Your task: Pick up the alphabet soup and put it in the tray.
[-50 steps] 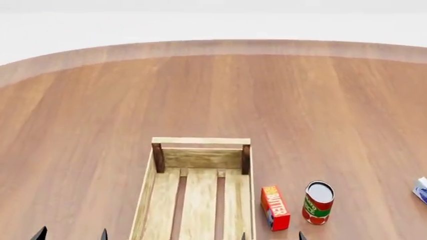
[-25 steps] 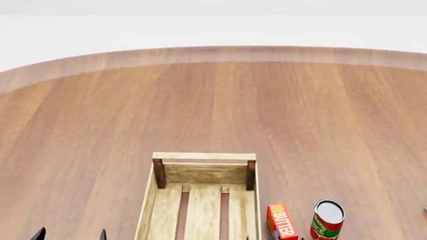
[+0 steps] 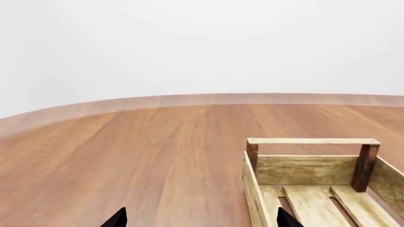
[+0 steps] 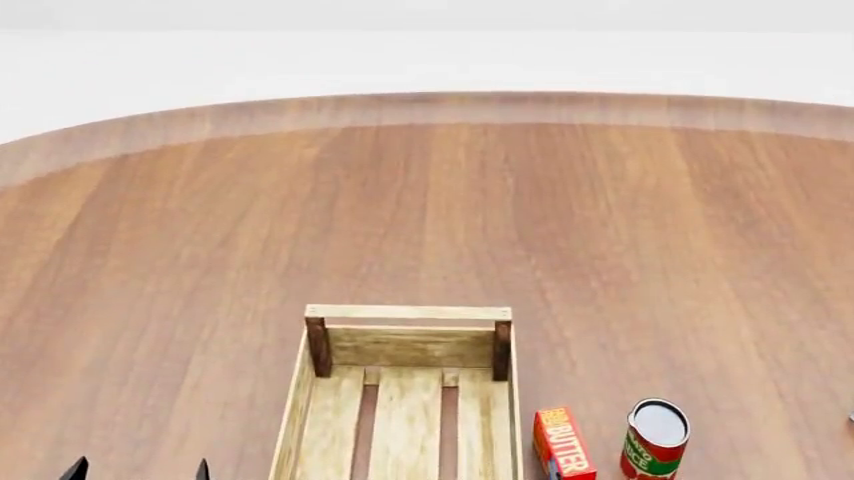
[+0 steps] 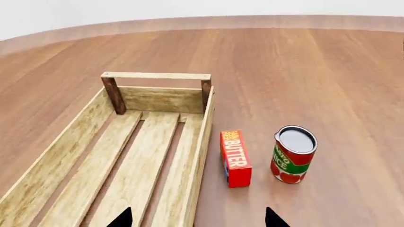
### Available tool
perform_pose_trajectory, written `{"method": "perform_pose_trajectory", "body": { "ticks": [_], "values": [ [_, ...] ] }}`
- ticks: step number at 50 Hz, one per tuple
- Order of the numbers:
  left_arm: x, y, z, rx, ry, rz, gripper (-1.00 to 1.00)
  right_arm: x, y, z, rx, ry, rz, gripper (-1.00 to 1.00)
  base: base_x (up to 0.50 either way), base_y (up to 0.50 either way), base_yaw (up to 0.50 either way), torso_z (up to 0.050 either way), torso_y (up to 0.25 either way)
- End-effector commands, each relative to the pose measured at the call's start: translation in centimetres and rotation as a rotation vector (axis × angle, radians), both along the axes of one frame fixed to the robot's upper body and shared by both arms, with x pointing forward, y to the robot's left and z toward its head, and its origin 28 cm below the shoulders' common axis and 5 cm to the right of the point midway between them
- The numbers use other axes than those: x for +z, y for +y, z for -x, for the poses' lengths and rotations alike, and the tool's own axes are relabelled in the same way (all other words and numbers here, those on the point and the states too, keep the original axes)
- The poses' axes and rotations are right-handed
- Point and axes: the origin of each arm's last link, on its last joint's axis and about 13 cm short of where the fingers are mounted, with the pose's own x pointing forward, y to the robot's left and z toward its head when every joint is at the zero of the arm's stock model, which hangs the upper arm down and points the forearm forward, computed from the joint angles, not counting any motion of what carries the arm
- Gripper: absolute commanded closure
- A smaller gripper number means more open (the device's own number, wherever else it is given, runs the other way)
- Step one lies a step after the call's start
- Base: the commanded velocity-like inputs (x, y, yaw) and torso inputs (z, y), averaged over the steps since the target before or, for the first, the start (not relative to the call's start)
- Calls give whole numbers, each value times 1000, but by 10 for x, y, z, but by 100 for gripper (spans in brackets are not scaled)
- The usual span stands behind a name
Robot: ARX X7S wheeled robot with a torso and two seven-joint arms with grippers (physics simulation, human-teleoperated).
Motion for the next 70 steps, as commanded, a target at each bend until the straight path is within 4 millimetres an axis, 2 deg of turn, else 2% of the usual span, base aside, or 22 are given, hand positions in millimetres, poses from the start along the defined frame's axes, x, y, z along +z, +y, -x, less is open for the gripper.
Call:
{"method": "perform_pose_trajectory", "body": {
  "ticks": [1, 30, 34, 35, 42, 43, 44, 61, 70],
  "values": [
    [0, 0, 0, 4, 1, 1, -100, 25, -16, 24, 53, 58, 59, -100, 0, 0, 0, 0, 0],
    [-1, 0, -1, 5, 5, 2, -100, 25, -58, 76, -108, 128, 67, -100, 0, 0, 0, 0, 0],
    [-1, 0, -1, 5, 6, 2, -100, 26, -64, 84, -122, 126, 86, -100, 0, 0, 0, 0, 0],
    [-1, 0, -1, 4, 6, 1, -100, 28, -70, 91, -147, 119, 77, -100, 0, 0, 0, 0, 0],
    [-1, 0, -1, 5, 5, -1, -100, 27, -75, 101, -167, 124, 68, -100, 0, 0, 0, 0, 0],
    [-2, 0, -1, 11, 10, 2, -100, 23, -85, 138, -258, 133, 34, -100, 0, 0, 0, 0, 0],
    [-2, 0, -1, 11, 10, 2, -100, 28, -93, 148, -276, 121, 41, -100, 0, 0, 0, 0, 0],
    [-2, 1, -1, 14, 12, 6, -100, 30, -101, 163, -325, 112, 38, -100, 0, 0, 0, 0, 0],
    [-2, 0, -1, 13, 12, 5, -100, 34, -112, 167, -385, 88, 34, -100, 0, 0, 0, 0, 0]
  ]
}}
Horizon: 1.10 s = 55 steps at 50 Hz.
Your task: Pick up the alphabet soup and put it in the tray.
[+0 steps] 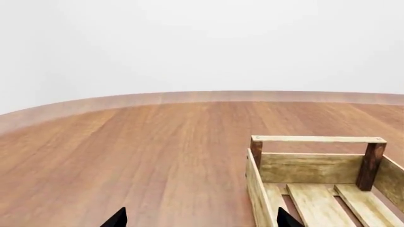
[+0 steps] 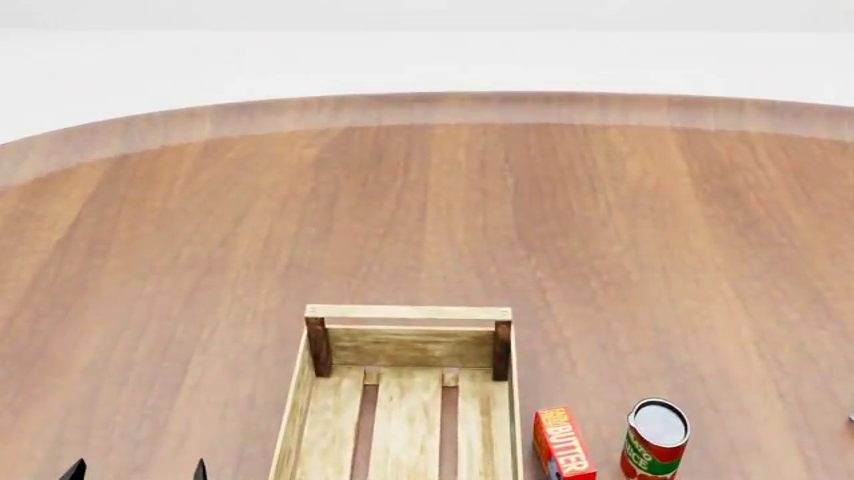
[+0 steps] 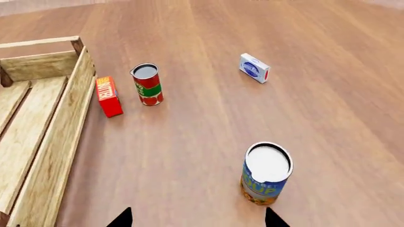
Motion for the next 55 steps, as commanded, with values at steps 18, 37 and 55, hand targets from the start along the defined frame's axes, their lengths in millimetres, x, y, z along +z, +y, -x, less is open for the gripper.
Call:
{"method": "perform_pose_trajectory", "body": {
  "ticks": [18, 37, 55],
  "values": [
    [0, 0, 1, -1, 0, -2, -100, -9, -26, -6, -158, -25, -17, -100, 0, 0, 0, 0, 0],
    [-1, 0, 1, -1, 3, 1, -100, -24, -40, -23, -238, -41, -38, -100, 0, 0, 0, 0, 0],
    [-1, 0, 1, -4, 4, 3, -100, -30, -45, -42, -263, -35, -36, -100, 0, 0, 0, 0, 0]
  ]
}}
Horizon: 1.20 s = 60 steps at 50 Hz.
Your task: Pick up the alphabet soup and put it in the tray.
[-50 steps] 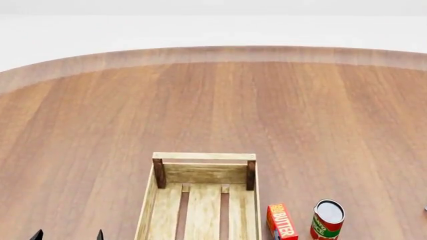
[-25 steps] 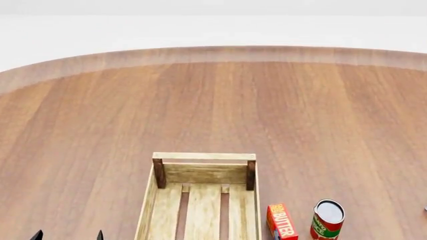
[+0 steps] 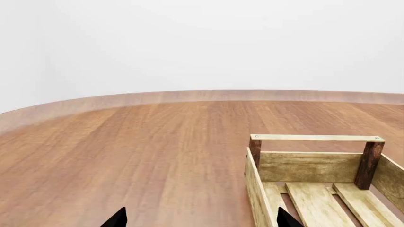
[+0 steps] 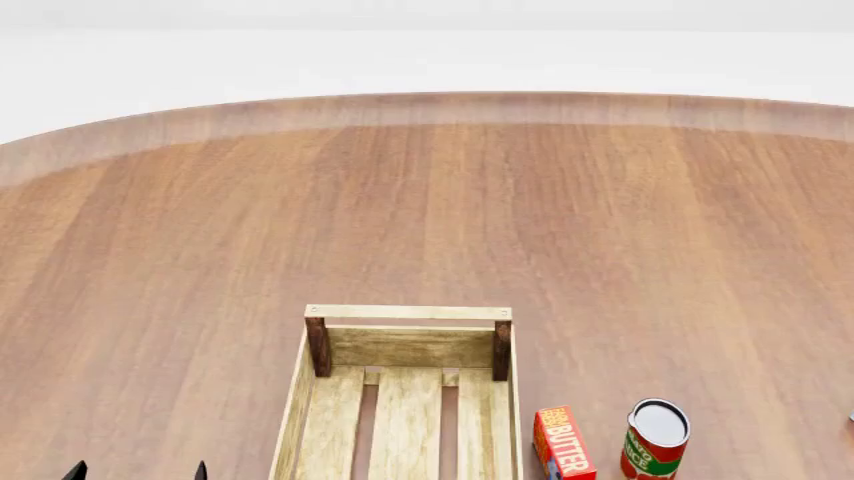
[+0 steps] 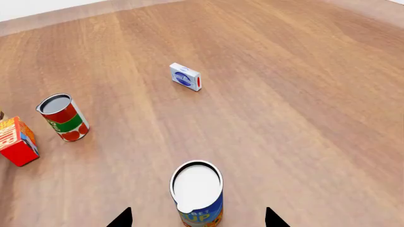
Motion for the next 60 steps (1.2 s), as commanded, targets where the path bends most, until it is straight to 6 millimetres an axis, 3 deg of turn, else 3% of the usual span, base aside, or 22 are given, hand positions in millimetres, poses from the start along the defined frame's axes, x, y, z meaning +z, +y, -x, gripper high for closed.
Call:
{"method": "perform_pose_trajectory", "body": {
  "ticks": [1, 40, 60],
  "values": [
    [0, 0, 0, 0, 1, -1, -100, -5, -3, -13, -17, 7, -1, -100, 0, 0, 0, 0, 0],
    [0, 0, 0, -1, 0, -1, -100, -29, -2, -54, -14, 66, -13, -100, 0, 0, 0, 0, 0],
    [0, 0, 0, 0, 1, 1, -100, -39, -2, -60, -23, 92, -19, -100, 0, 0, 0, 0, 0]
  ]
}}
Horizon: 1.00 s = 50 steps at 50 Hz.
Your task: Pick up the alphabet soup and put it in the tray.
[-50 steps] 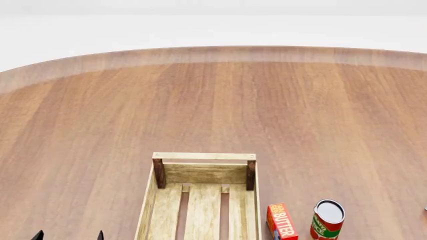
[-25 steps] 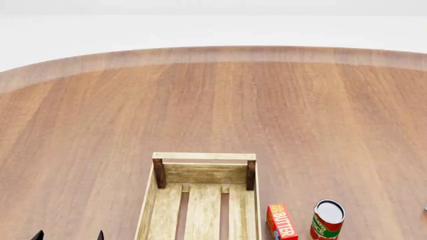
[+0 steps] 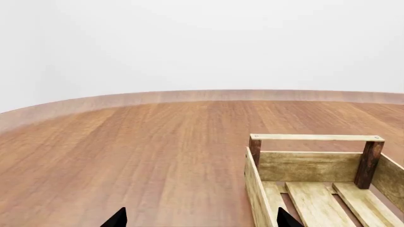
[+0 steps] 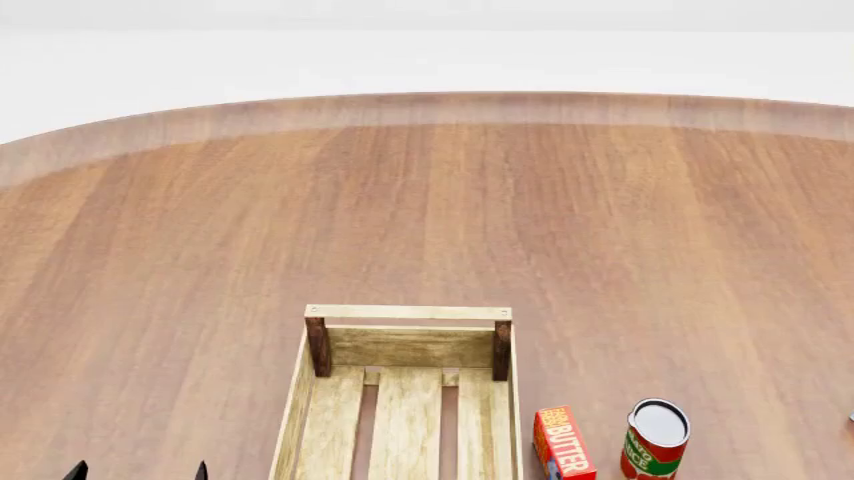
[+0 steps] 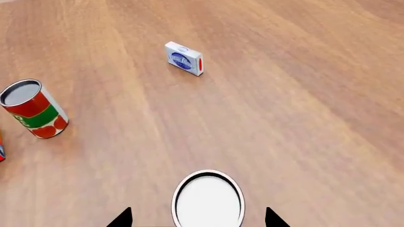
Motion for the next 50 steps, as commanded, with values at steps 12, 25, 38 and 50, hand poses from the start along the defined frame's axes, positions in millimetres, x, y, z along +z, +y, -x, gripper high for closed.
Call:
{"method": "perform_pose_trajectory", "body": {
  "ticks": [12, 25, 38, 50],
  "values": [
    [0, 0, 0, 0, -1, 0, -100, -19, -2, -4, -15, 35, -16, -100, 0, 0, 0, 0, 0],
    [-1, 0, 0, 1, 0, -1, -100, -20, -4, -14, -27, 28, -9, -100, 0, 0, 0, 0, 0],
    [-2, 0, 0, 1, 2, -3, -100, -23, -7, -20, -49, 48, -2, -100, 0, 0, 0, 0, 0],
    [-1, 0, 0, 2, 4, -1, -100, -34, -4, -26, -36, 89, -6, -100, 0, 0, 0, 0, 0]
  ]
}}
